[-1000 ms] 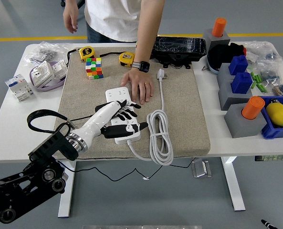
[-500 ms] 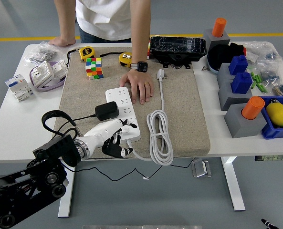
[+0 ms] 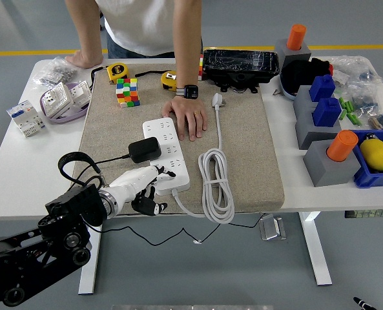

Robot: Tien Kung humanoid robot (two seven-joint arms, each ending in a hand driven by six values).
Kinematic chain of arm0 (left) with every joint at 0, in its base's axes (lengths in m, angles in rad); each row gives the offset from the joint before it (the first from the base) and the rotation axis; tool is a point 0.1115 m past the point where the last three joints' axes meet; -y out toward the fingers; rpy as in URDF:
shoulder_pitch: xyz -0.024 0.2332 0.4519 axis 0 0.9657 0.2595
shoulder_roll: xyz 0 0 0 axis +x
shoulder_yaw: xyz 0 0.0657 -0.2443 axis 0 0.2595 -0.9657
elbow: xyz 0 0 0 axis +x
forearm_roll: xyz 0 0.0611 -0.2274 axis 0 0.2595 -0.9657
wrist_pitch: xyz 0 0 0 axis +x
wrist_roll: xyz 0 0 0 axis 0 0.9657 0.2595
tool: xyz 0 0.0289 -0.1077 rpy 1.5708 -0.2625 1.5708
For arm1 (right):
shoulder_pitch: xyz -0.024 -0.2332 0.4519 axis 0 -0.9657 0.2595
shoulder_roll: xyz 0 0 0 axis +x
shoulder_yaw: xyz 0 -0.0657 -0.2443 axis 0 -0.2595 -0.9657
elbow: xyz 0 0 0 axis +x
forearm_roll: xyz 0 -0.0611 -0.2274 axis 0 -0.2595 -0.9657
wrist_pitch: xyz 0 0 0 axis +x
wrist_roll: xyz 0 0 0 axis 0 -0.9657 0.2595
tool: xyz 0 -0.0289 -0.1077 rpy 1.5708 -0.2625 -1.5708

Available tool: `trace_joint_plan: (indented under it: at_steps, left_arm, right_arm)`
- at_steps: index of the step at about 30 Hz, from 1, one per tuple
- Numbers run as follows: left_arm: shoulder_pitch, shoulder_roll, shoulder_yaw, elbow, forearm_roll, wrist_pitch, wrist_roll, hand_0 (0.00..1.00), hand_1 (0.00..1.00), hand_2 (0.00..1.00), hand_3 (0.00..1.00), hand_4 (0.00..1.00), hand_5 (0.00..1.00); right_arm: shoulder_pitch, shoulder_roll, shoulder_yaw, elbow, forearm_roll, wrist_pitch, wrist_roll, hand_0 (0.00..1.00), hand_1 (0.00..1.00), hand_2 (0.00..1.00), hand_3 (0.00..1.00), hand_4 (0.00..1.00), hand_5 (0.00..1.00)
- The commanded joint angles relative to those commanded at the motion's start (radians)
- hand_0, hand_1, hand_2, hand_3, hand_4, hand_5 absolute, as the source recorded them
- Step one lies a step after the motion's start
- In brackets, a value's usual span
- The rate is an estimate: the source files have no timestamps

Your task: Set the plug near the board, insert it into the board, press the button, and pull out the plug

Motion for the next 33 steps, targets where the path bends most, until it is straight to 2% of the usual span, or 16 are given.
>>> trace_joint_plan:
  at_steps: [8, 19, 33]
  left_arm:
    - [-0.002, -0.010, 0.008, 0.034, 0.011, 0.008, -0.002, 0.066, 0.080, 0.158, 0.835, 0.740, 0.002]
    - [-0.002, -0.013, 0.010, 0.039, 0.009, 0.004, -0.002, 0.066, 0.081, 0.160, 0.830, 0.759, 0.002]
    - [-0.015, -0.028, 0.015, 0.082, 0.016, 0.006, -0.007, 0.065, 0.081, 0.160, 0.821, 0.760, 0.002]
  right_arm:
    - [-0.003, 0.000, 0.003, 0.000, -0.002, 0.000, 0.000, 0.599, 0.641, 0.638, 0.551, 0.946, 0.490]
    - [-0.004, 0.002, 0.012, 0.000, -0.003, -0.001, 0.000, 0.600, 0.640, 0.639, 0.552, 0.947, 0.491]
    - [-0.005, 0.004, 0.015, 0.002, -0.004, 0.000, 0.000, 0.600, 0.640, 0.638, 0.552, 0.948, 0.491]
